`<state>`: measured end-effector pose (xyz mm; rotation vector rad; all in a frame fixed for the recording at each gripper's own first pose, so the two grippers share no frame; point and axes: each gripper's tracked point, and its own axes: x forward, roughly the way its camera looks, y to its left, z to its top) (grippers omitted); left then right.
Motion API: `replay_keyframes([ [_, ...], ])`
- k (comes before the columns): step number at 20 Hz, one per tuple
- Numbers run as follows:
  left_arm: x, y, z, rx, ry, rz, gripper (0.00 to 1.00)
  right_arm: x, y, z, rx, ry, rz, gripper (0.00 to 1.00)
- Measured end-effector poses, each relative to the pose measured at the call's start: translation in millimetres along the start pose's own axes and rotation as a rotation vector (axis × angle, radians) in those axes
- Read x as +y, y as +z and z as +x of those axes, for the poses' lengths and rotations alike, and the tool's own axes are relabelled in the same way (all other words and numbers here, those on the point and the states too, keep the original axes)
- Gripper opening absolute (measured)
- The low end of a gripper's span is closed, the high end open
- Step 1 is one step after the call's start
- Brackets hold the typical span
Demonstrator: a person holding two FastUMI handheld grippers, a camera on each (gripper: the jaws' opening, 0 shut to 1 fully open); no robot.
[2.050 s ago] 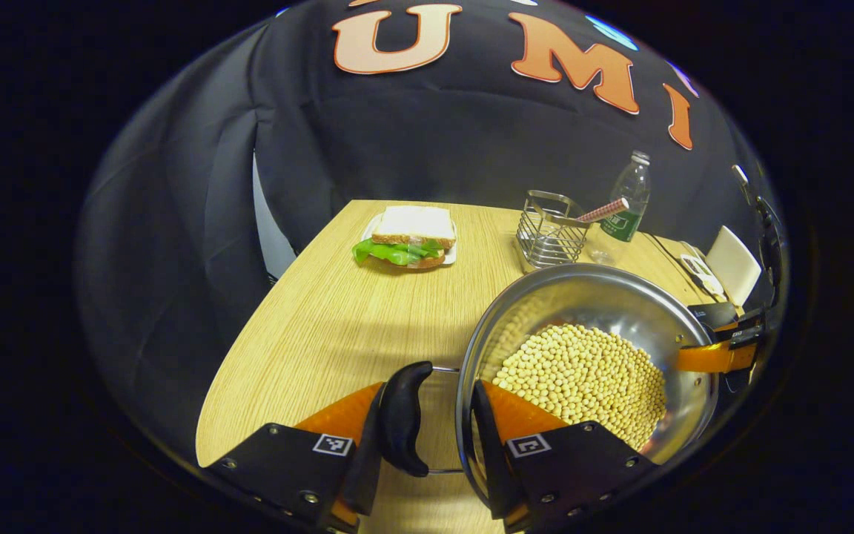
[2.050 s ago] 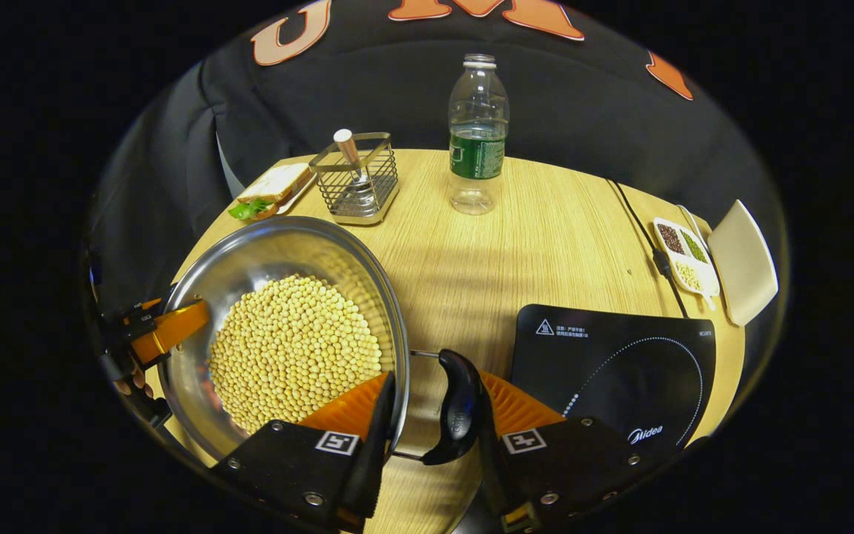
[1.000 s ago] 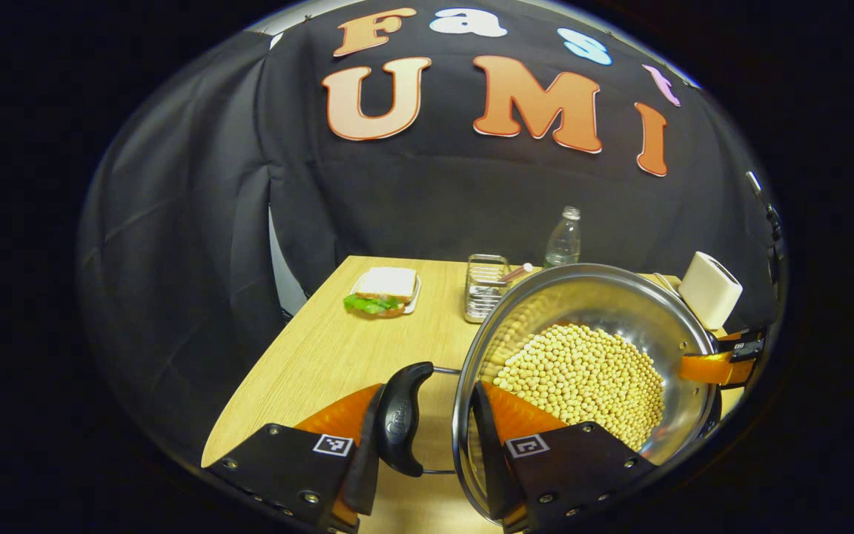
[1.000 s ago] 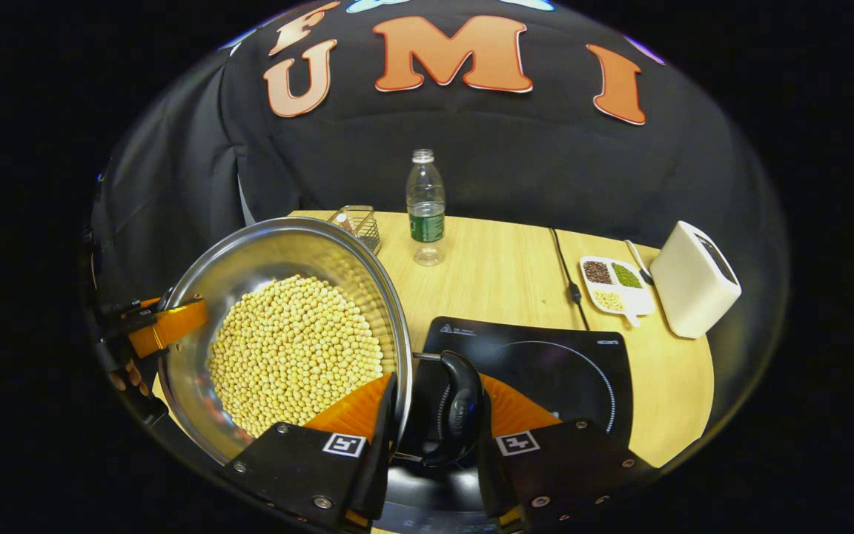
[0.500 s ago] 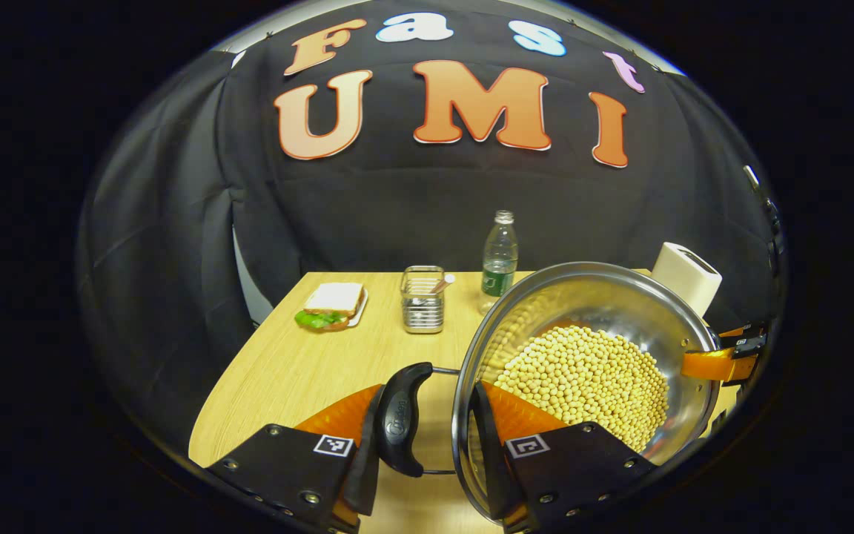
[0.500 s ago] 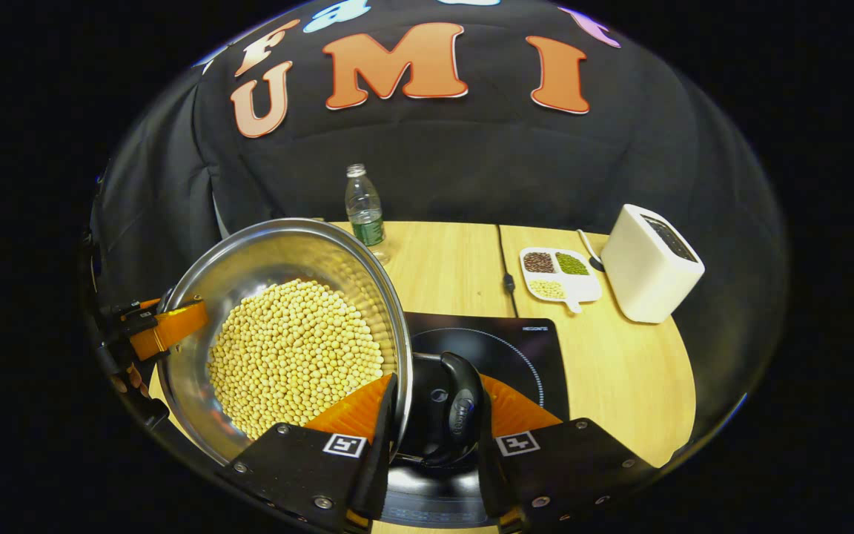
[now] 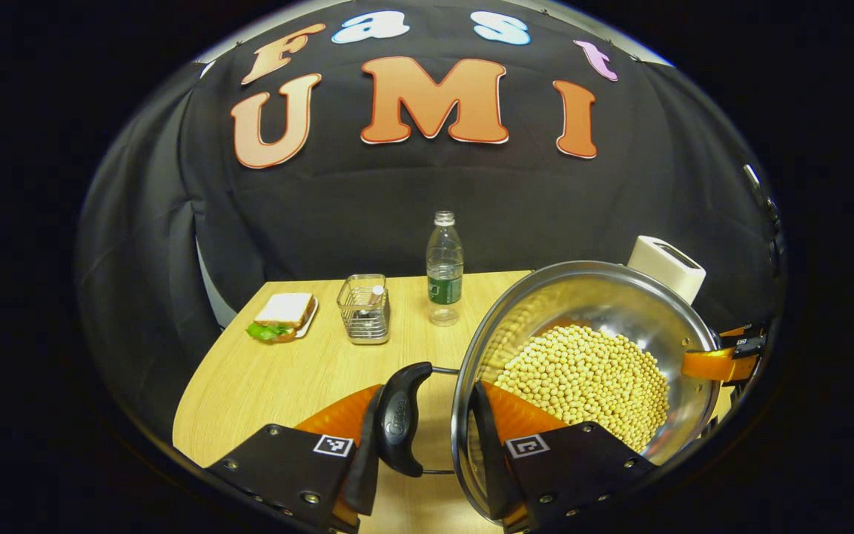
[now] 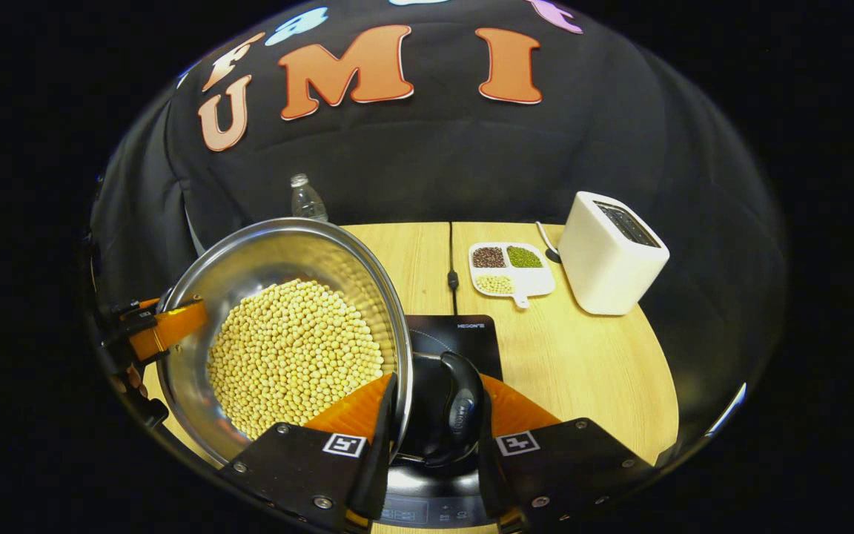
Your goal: First push the handle of the pot to place it horizontally, then grasp the pot with both hands and set it on the induction cooktop.
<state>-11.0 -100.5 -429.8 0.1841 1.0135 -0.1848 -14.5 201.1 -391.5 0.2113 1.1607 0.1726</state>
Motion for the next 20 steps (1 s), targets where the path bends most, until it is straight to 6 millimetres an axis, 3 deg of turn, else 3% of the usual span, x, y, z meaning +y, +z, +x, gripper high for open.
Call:
replay_keyframes([
  [6, -28.7, -5.0, 14.9, 0.019, -0.018, 0.01, 0.59, -27.2, -6.2, 5.1, 0.01, -0.021, 0.032, 0.49],
  [7, -33.5, -8.1, 16.8, 0.023, -0.017, 0.015, 0.59, -31.8, -10.4, 9.4, 0.015, -0.022, 0.037, 0.53],
  [13, -56.0, -21.7, 30.6, 0.049, -0.033, 0.029, 0.59, -52.7, -24.1, 20.5, 0.034, -0.042, 0.046, 0.49],
  [20, -65.9, -34.7, 44.5, 0.079, -0.033, 0.042, 0.59, -54.2, -31.6, 34.4, 0.063, -0.044, 0.056, 0.5],
])
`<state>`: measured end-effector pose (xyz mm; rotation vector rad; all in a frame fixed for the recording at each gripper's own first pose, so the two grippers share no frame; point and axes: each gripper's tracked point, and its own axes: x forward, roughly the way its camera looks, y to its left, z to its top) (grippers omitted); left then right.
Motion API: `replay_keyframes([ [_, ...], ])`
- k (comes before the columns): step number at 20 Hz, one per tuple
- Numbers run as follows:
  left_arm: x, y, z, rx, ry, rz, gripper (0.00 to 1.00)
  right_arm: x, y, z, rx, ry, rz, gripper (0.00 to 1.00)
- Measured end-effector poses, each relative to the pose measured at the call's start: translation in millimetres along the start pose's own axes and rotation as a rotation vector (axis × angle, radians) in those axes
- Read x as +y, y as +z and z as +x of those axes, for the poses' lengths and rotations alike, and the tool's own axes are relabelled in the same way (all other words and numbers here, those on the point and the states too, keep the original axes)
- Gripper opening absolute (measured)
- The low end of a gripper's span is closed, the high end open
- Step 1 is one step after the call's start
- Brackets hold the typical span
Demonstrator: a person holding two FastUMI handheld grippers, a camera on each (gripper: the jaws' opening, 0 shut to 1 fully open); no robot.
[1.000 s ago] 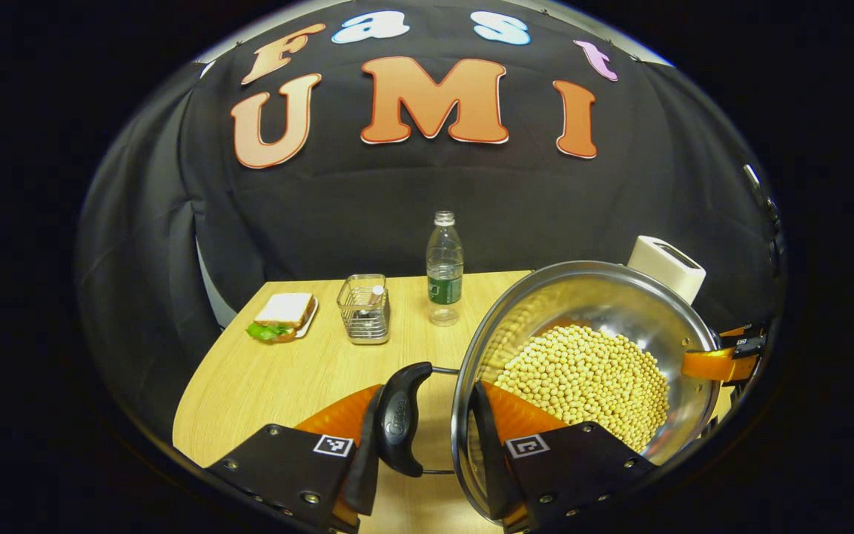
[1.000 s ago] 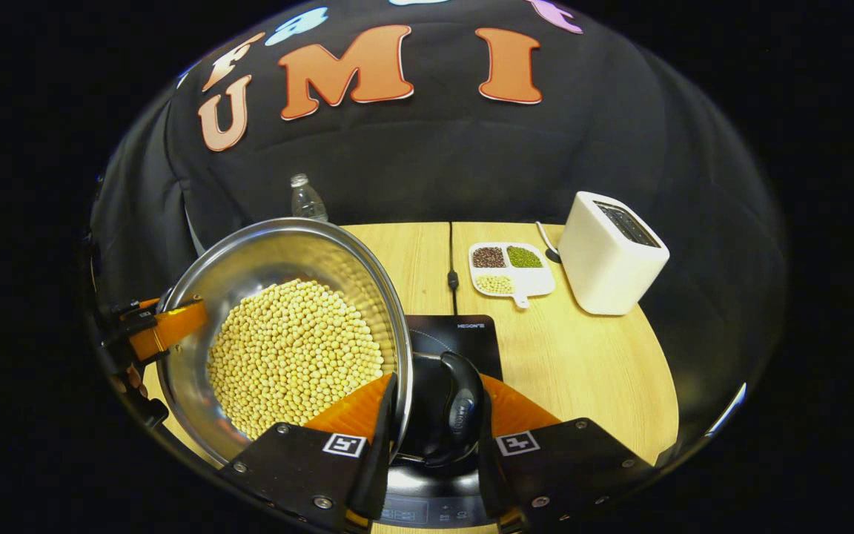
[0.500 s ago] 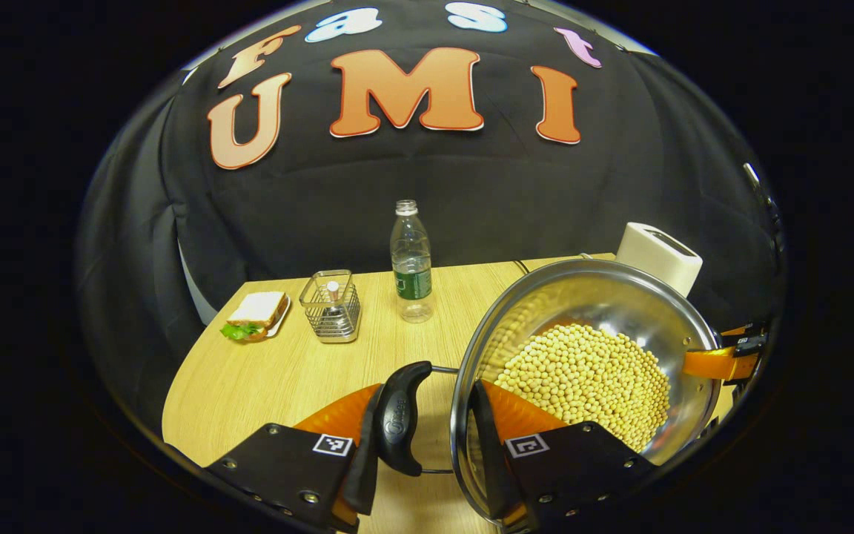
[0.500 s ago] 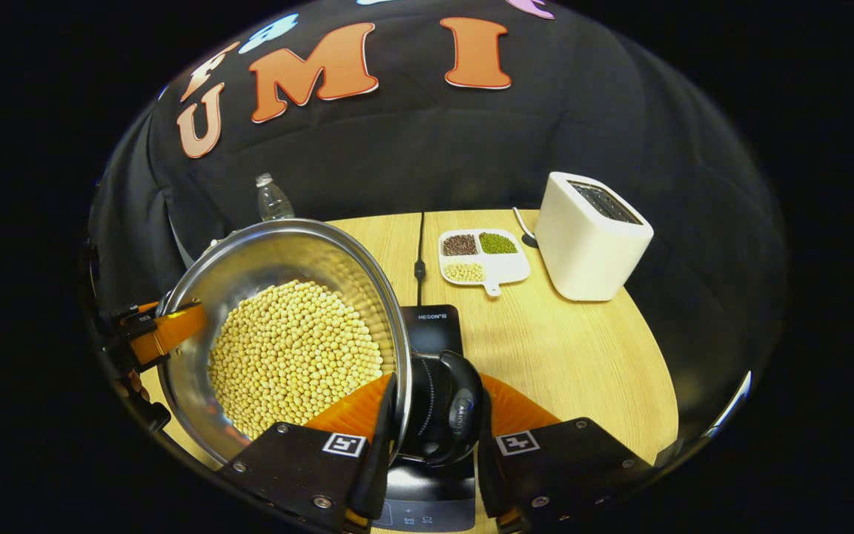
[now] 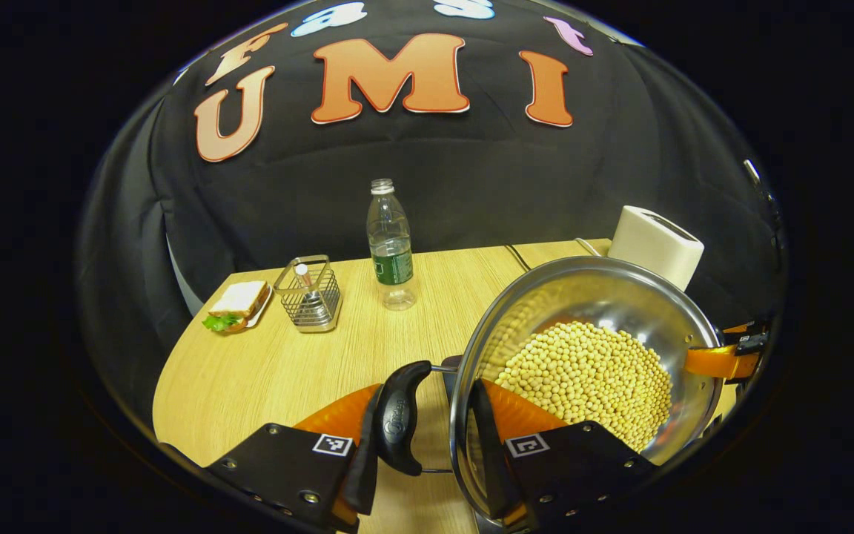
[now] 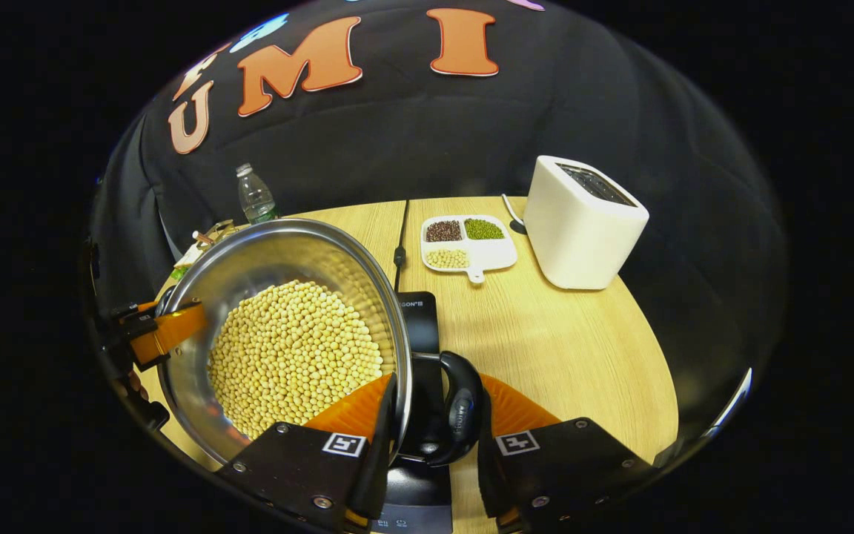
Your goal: First push the handle of the pot to place it horizontally, then grasp the pot with both hands and set it on the induction cooktop.
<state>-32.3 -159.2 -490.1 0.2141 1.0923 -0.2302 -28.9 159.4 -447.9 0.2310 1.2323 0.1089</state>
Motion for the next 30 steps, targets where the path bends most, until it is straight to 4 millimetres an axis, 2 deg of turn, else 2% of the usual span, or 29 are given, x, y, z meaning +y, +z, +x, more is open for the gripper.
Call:
replay_keyframes([
  [6, -0.2, 2.4, 9.5, 0.0, 0.0, 0.012, 0.59, -0.8, 1.9, 7.8, 0.01, 0.004, 0.017, 0.5],
  [7, 0.5, 0.2, 13.7, 0.005, -0.002, 0.013, 0.57, 0.2, 3.0, 12.2, 0.013, 0.003, 0.022, 0.51],
  [9, 1.5, -6.3, 18.2, 0.026, -0.002, 0.016, 0.58, 2.6, 5.2, 23.4, 0.016, -0.001, 0.025, 0.55],
  [12, 4.0, -12.9, 24.0, 0.046, -0.018, -0.027, 0.59, 5.6, 8.4, 27.2, -0.003, -0.012, 0.011, 0.58],
  [16, 5.7, -13.9, 17.0, 0.052, -0.022, -0.031, 0.64, 5.3, 4.8, 23.2, 0.0, 0.037, 0.004, 0.61],
  [17, 11.9, -6.1, 11.2, 0.026, -0.016, -0.032, 0.66, 5.9, 4.9, 19.4, -0.005, 0.074, 0.015, 0.63],
  [19, 26.0, 13.4, -6.0, -0.038, -0.004, -0.033, 0.75, -6.2, 12.6, 0.6, -0.038, 0.118, 0.053, 0.67],
  [21, 44.0, 34.4, -32.4, -0.099, 0.022, -0.043, 0.83, -23.3, 26.8, -24.9, -0.112, 0.114, 0.049, 0.71],
  [23, 64.8, 62.3, -62.8, -0.18, 0.057, -0.048, 0.82, -35.8, 43.3, -51.5, -0.196, 0.081, -0.002, 0.73],
  [26, 87.6, 99.4, -118.0, -0.316, 0.076, -0.086, 0.82, -36.6, 66.1, -100.3, -0.314, 0.092, -0.038, 0.75],
  [30, 122.8, 132.3, -192.0, -0.467, 0.124, -0.141, 0.81, -27.6, 94.5, -163.5, -0.477, 0.114, -0.073, 0.83],
])
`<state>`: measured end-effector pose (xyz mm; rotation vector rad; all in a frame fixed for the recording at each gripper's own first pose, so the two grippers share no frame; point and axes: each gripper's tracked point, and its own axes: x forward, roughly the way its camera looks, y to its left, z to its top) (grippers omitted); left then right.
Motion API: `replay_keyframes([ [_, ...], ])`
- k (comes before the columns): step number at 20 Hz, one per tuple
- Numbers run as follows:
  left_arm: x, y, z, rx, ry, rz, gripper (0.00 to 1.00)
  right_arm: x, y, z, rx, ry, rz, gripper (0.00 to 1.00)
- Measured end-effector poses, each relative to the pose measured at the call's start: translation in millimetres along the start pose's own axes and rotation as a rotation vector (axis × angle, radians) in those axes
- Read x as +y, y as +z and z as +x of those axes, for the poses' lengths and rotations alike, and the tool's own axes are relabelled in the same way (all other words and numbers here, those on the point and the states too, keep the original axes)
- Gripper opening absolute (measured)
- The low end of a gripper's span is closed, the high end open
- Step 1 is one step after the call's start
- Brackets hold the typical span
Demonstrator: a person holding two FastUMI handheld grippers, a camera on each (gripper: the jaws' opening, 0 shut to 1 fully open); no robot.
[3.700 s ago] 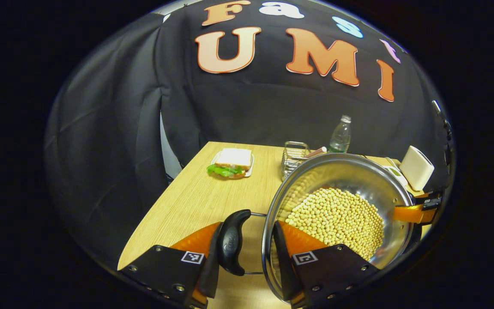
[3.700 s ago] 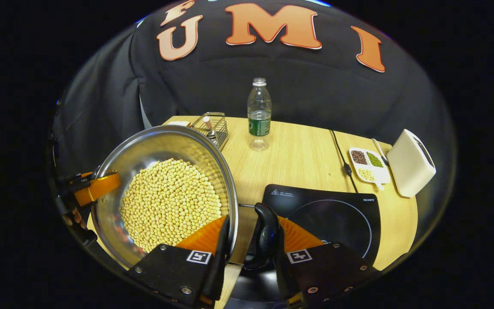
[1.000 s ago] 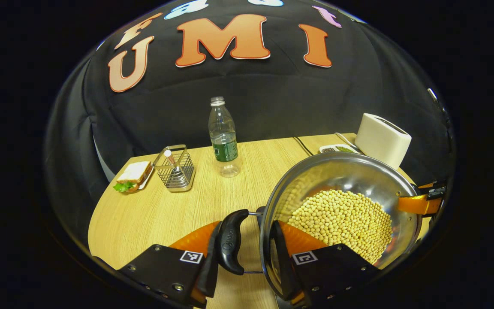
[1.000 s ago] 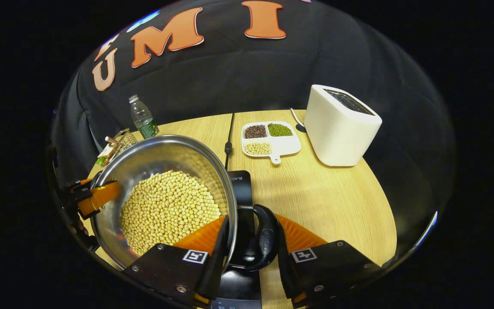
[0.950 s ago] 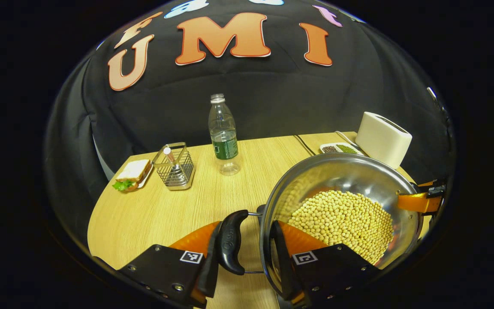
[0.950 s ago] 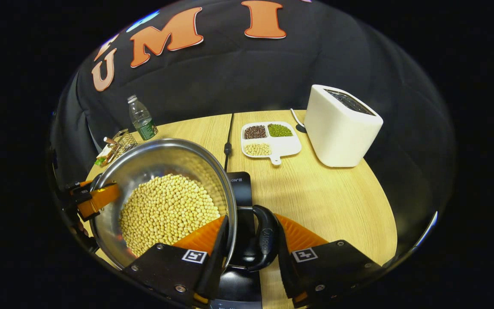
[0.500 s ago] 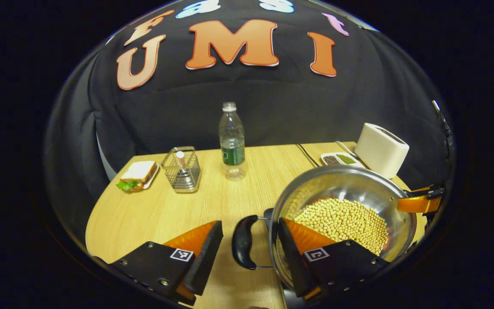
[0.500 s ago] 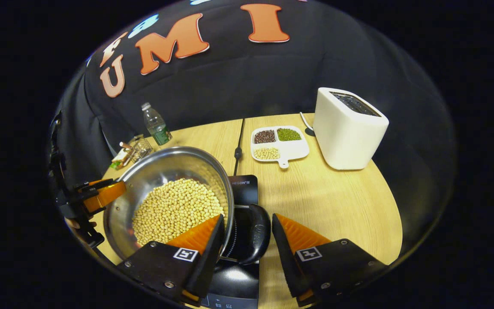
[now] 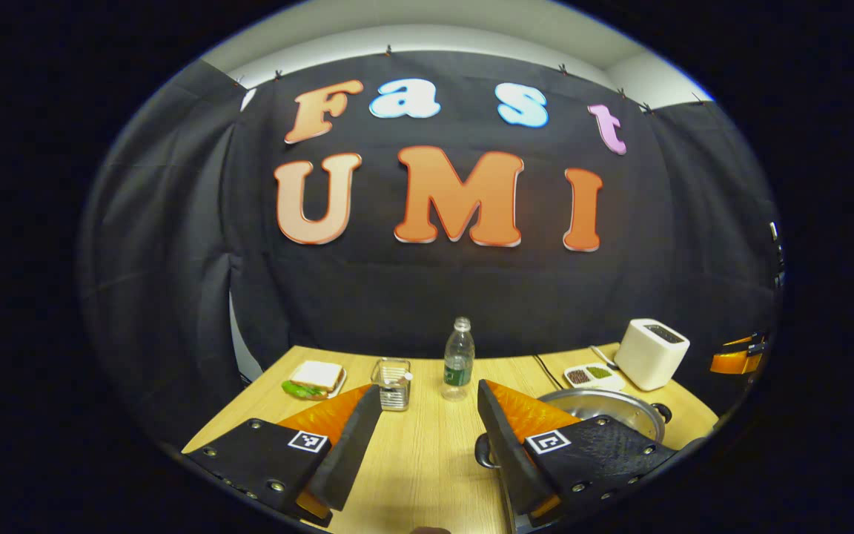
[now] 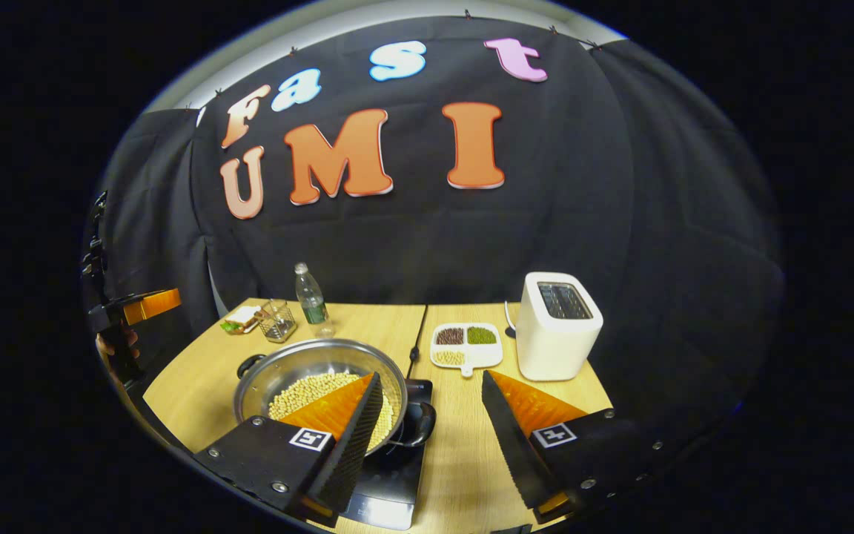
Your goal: First push the handle of the pot to place it horizontally, then grasp the pot with both hands and set it on the induction cooktop.
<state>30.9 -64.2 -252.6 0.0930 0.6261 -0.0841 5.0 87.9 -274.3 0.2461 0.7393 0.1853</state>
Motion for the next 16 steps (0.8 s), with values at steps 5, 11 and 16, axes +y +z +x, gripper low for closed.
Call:
replay_keyframes([
  [5, 44.6, 70.1, -61.7, -0.143, 0.038, -0.068, 0.81, 23.8, 72.6, -54.5, -0.204, 0.031, -0.065, 0.94],
  [11, 87.8, 134.2, -134.1, -0.281, 0.09, -0.077, 0.8, 30.7, 155.6, -127.8, -0.42, 0.026, -0.092, 0.93],
  [16, 106.8, 189.5, -171.2, -0.391, 0.141, -0.082, 0.8, 25.2, 204.0, -172.2, -0.531, -0.033, -0.147, 0.93],
])
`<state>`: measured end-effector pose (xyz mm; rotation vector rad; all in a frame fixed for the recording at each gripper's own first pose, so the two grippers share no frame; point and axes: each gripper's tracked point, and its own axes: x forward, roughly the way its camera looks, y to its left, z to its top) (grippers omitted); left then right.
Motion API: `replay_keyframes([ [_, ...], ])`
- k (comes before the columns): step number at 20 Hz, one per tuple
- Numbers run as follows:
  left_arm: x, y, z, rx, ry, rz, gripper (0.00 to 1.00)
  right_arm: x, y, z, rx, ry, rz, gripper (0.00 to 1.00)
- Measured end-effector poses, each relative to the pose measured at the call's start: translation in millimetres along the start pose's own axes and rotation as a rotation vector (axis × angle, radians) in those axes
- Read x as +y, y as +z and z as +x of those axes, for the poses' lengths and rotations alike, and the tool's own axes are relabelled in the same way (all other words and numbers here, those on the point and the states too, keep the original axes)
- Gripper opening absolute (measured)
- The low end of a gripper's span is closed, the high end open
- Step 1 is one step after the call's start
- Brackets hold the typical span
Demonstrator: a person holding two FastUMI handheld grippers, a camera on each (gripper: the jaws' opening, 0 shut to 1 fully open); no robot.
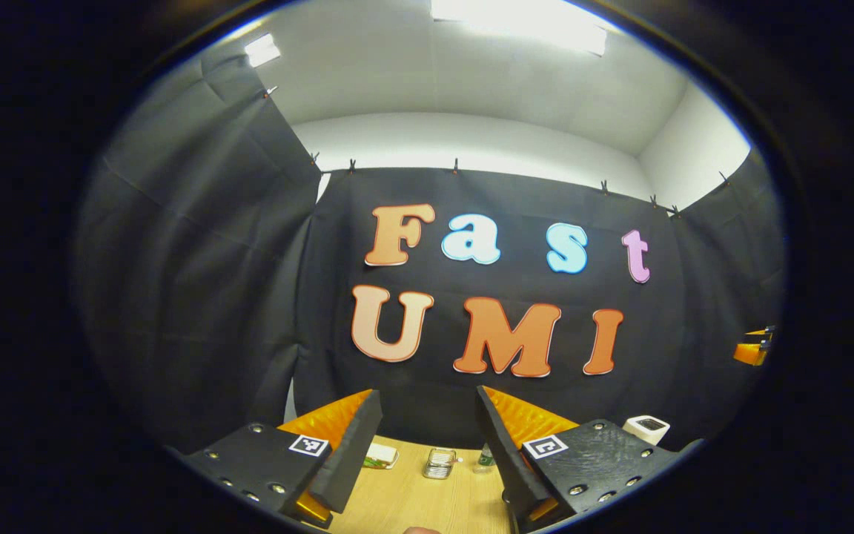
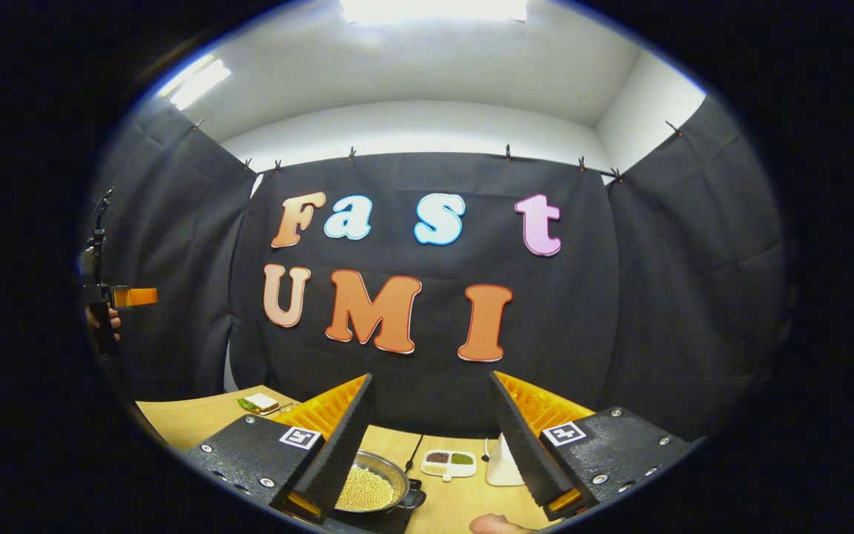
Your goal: First push the handle of the pot to place it horizontally, then grasp the pot with both hands and set it on the induction cooktop.
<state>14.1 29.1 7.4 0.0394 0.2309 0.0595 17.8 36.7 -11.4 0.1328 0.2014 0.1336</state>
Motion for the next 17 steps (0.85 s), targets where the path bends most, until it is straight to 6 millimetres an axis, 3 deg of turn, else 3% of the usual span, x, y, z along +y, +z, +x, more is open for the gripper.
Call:
replay_keyframes([
  [1, 4.2, 7.7, -3.3, -0.008, 0.019, 0.012, 0.79, -4.2, 12.0, -1.7, -0.013, -0.015, -0.006, 0.98],
  [4, -7.4, 28.5, -6.3, -0.062, 0.032, 0.047, 0.79, -12.8, 43.6, -9.7, -0.074, -0.03, 0.006, 0.94],
  [7, -35.1, 29.8, -7.7, -0.087, -0.004, 0.05, 0.8, -23.8, 58.4, -11.3, -0.122, -0.056, 0.012, 0.94],
  [8, -40.8, 27.8, -6.7, -0.09, -0.011, 0.051, 0.8, -25.7, 60.5, -11.5, -0.133, -0.058, 0.015, 0.97],
  [11, -52.0, 22.3, -1.8, -0.102, -0.035, 0.037, 0.8, -24.2, 51.5, -11.2, -0.124, -0.012, 0.03, 0.94],
  [17, -62.7, 8.2, 2.2, -0.098, -0.054, 0.04, 0.79, -32.5, 39.8, 8.0, -0.127, 0.001, 0.048, 0.94],
])
